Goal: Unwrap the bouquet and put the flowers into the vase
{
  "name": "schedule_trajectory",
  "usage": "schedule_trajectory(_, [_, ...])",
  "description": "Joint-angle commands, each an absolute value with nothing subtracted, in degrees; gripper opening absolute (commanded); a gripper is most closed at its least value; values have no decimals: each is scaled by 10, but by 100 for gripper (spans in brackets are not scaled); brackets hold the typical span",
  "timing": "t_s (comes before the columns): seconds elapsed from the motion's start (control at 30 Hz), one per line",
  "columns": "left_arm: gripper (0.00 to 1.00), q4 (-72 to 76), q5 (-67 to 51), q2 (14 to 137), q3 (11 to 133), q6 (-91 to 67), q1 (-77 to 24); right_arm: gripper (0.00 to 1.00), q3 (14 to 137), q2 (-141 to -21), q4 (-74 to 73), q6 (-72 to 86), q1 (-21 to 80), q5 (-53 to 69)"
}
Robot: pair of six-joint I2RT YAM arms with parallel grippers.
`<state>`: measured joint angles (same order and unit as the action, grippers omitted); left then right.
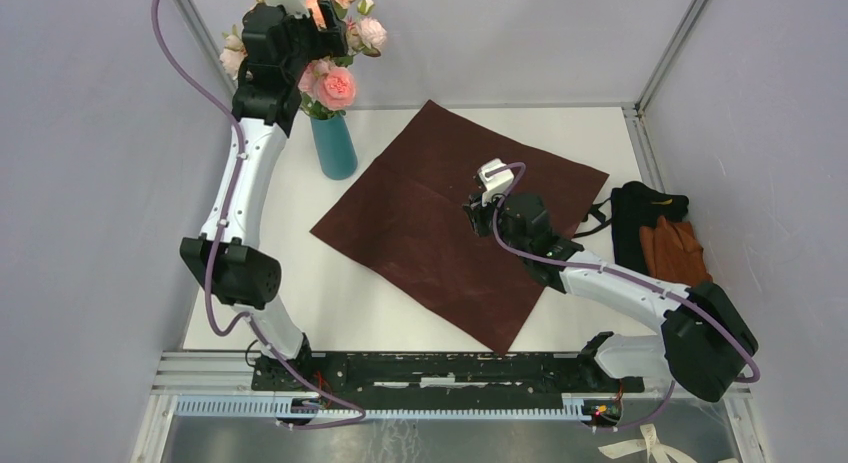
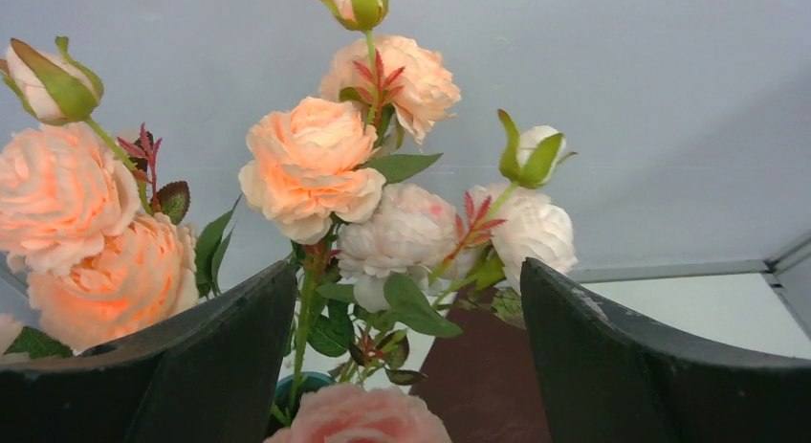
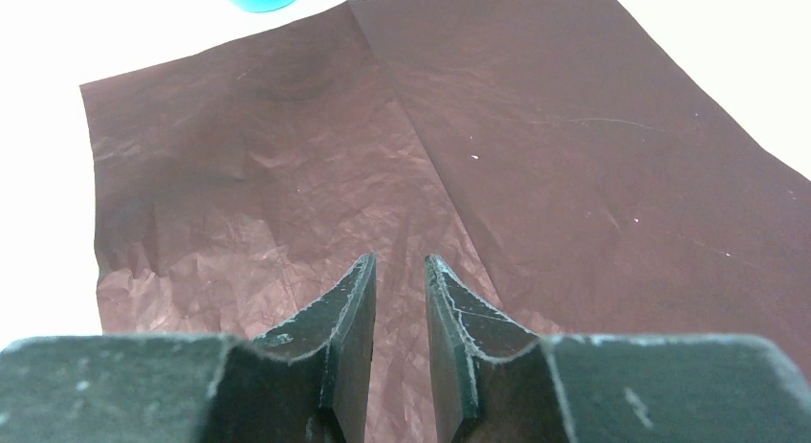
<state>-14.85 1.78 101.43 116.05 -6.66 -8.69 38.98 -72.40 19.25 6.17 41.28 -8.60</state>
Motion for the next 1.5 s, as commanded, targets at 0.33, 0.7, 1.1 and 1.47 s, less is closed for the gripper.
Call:
schedule_trajectory(0.33, [98, -30, -141, 870, 1135, -186, -87, 36, 400, -728, 219, 72, 415, -103])
schedule_trajectory(0.7, [99, 82, -313, 818, 937, -269, -140, 75, 391, -721, 208, 73, 414, -142])
schedule_trajectory(1.1, [99, 34, -245, 763, 763, -226, -254, 76, 401, -755, 205, 76, 415, -132])
schedule_trajectory(1.47, [99, 95, -200, 846, 602, -229, -272, 75, 379, -712, 198, 63, 414, -195])
